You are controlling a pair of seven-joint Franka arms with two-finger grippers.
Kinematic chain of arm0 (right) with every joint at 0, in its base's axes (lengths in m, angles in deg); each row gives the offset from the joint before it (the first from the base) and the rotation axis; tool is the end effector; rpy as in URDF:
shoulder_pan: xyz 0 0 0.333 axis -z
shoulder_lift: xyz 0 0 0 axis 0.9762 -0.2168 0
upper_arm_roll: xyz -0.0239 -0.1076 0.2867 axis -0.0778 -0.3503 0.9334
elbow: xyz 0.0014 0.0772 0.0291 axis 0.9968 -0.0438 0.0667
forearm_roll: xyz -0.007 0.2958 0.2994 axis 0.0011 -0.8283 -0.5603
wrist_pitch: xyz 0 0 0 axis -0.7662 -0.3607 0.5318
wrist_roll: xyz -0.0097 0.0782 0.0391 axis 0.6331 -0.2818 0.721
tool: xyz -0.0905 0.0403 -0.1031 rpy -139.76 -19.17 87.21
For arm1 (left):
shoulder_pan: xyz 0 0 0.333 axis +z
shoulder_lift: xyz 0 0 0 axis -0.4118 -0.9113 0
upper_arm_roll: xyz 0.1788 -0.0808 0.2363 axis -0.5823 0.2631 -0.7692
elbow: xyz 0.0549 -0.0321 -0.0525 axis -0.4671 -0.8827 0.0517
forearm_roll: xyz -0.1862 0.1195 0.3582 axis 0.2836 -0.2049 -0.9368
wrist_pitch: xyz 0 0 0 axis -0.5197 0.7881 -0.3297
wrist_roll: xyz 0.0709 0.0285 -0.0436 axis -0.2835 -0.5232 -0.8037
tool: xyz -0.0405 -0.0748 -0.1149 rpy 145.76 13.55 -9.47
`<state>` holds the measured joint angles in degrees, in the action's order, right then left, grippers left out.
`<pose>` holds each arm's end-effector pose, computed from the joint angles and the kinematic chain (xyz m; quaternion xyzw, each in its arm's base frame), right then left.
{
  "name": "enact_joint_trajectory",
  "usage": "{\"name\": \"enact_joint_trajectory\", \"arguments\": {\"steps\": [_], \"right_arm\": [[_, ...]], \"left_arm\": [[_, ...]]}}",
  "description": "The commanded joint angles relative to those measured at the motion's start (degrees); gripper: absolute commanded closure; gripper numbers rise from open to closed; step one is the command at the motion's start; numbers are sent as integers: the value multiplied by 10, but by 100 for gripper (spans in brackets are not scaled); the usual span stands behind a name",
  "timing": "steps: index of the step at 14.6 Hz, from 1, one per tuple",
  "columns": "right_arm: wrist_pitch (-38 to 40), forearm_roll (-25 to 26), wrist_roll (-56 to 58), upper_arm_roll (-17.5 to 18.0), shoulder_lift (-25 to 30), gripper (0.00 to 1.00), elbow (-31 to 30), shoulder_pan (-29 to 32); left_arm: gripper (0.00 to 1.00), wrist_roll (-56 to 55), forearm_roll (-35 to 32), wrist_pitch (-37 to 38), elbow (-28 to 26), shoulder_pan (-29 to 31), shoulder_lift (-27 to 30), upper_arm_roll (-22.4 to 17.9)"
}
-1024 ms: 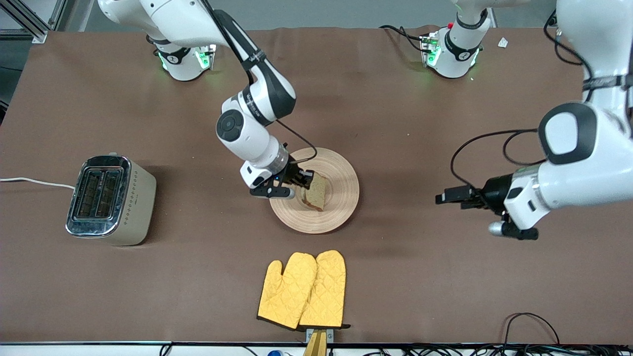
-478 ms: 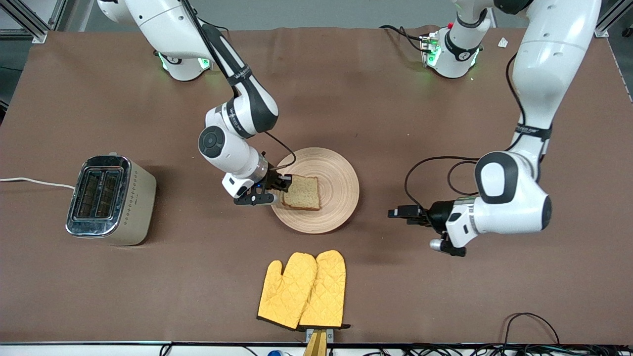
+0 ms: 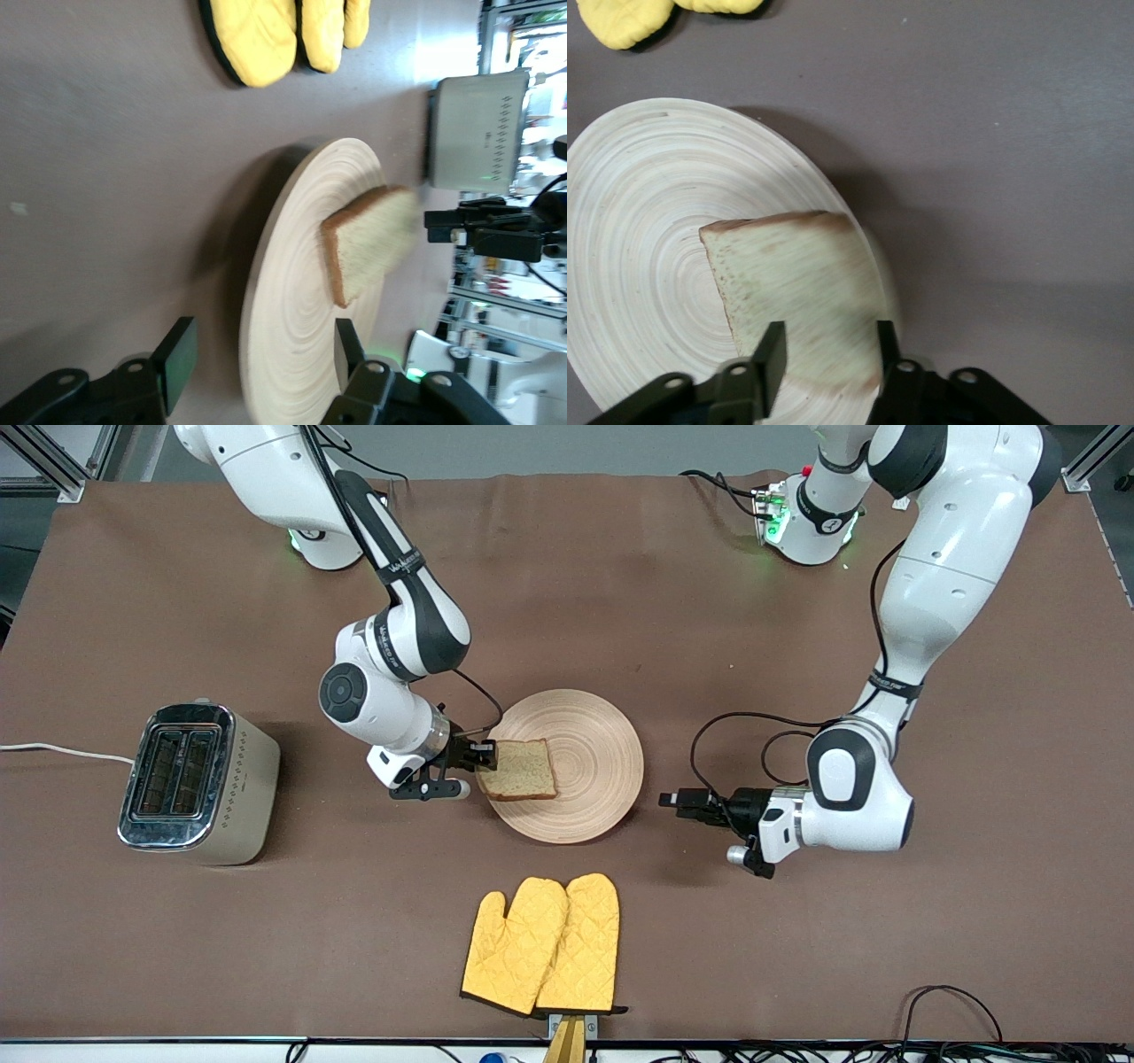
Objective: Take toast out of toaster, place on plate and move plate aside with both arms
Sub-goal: 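Release the toast on the plate while the left gripper grasps the rim, then drag the plate by its rim with the left gripper away from the toaster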
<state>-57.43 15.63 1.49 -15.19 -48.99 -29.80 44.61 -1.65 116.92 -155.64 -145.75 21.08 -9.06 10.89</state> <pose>0.5807 0.3324 0.2020 -0.9871 0.0179 0.0216 0.1577 0.6611 -0.2769 0.1376 0.8678 -0.0881 -0.0811 0.4823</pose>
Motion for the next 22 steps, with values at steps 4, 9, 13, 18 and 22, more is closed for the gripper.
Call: {"name": "enact_joint_trajectory", "arguments": {"steps": [4,9,13,18,22], "right_arm": [[72,-1,11,-40,53,0,-18,3],[306,140,6,-147,64,0,122,3],[463,151,22,-233,115,0,211,3],[595,236,68,-272,163,0,306,-5],[605,277,78,-271,235,0,263,-6]], "left_arm": [[43,8,24,-3,-26,-12,-2,9],[51,47,20,-3,-63,-12,-2,9],[67,59,27,-3,-76,-13,-2,9],[71,56,36,-3,-72,-13,-12,9],[72,56,56,-5,-70,-22,-26,8]]}}
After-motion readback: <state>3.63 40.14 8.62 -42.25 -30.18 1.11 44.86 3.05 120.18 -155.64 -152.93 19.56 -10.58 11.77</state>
